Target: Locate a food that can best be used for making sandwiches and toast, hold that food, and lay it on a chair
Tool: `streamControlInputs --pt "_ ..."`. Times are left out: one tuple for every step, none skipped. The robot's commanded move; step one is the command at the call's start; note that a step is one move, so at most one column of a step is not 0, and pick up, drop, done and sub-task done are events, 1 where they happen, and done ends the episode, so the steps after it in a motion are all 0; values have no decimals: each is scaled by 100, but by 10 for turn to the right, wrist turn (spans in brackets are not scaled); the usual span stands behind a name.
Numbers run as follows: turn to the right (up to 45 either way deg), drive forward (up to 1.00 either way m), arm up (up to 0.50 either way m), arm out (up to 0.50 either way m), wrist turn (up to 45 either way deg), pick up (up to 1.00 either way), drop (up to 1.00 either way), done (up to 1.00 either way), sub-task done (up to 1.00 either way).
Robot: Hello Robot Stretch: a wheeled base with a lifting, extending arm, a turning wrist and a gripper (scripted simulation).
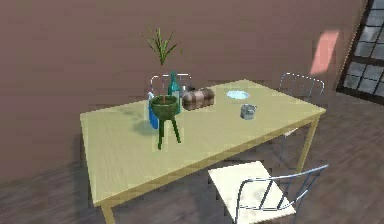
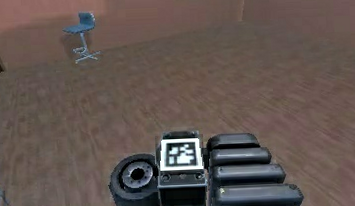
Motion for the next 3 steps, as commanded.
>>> streamControlInputs --pt "-30 0 0 0 0 0 0 0 0" --pt "450 0 0 0 0 0 0 0 0" --pt "450 0 0 0 0 0 0 0 0"
